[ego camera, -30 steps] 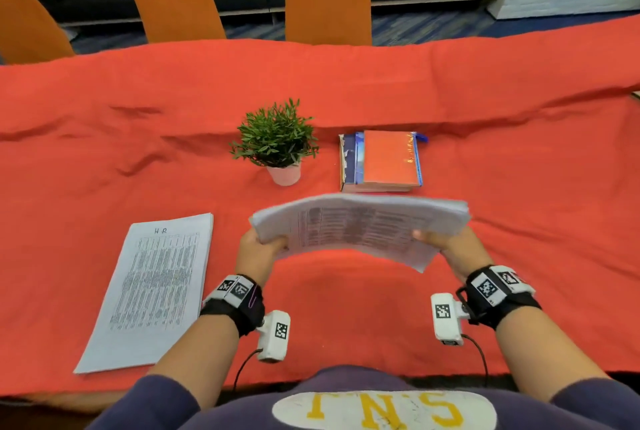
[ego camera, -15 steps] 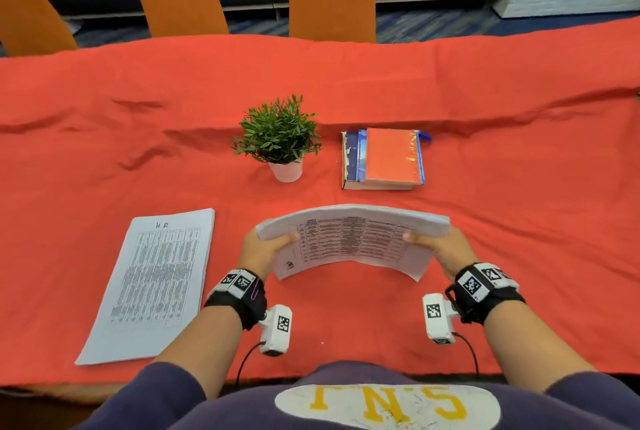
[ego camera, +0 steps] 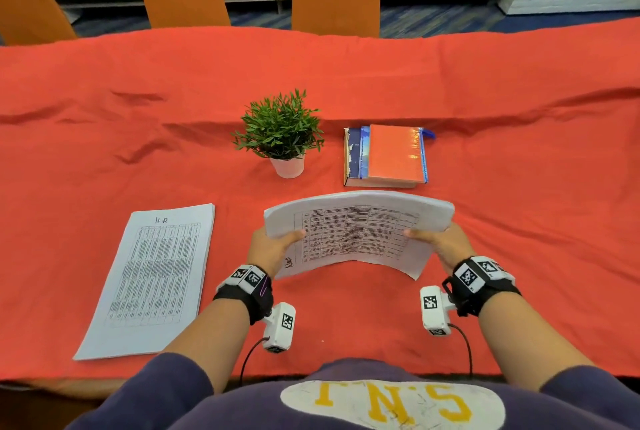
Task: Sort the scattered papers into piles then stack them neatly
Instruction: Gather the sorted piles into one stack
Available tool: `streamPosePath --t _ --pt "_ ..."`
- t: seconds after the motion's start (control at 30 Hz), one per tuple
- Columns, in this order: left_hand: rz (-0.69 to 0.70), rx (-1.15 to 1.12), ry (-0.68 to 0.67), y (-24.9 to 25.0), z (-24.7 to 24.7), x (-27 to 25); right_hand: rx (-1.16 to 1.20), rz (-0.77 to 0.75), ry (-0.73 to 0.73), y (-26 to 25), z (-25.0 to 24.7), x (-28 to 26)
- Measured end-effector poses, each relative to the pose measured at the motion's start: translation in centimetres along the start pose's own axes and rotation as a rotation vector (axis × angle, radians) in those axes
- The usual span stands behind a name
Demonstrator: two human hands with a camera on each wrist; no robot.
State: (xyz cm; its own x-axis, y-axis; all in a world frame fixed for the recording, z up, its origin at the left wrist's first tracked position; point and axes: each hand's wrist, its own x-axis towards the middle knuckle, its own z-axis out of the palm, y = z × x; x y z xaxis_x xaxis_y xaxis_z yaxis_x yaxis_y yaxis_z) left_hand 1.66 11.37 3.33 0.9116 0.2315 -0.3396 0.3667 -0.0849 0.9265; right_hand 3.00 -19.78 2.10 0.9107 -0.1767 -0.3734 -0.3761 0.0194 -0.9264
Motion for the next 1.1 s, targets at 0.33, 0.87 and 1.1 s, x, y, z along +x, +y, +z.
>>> streamPosePath --t 0.33,0.87,1.1 --pt "0.358 0.251 -0.167 7.8 1.2 -0.5 -0.934 -0.644 -0.192 -10.7 6.2 -2.1" --pt "0.371 -0.16 0.014 8.5 1.9 -1.9 0.056 -0.348 -0.139 -7.1 6.1 -2.2" --pt "0.397 -0.143 0.046 7.1 2.2 -2.9 0.109 -0.308 -0.169 -5.1 5.8 -2.7"
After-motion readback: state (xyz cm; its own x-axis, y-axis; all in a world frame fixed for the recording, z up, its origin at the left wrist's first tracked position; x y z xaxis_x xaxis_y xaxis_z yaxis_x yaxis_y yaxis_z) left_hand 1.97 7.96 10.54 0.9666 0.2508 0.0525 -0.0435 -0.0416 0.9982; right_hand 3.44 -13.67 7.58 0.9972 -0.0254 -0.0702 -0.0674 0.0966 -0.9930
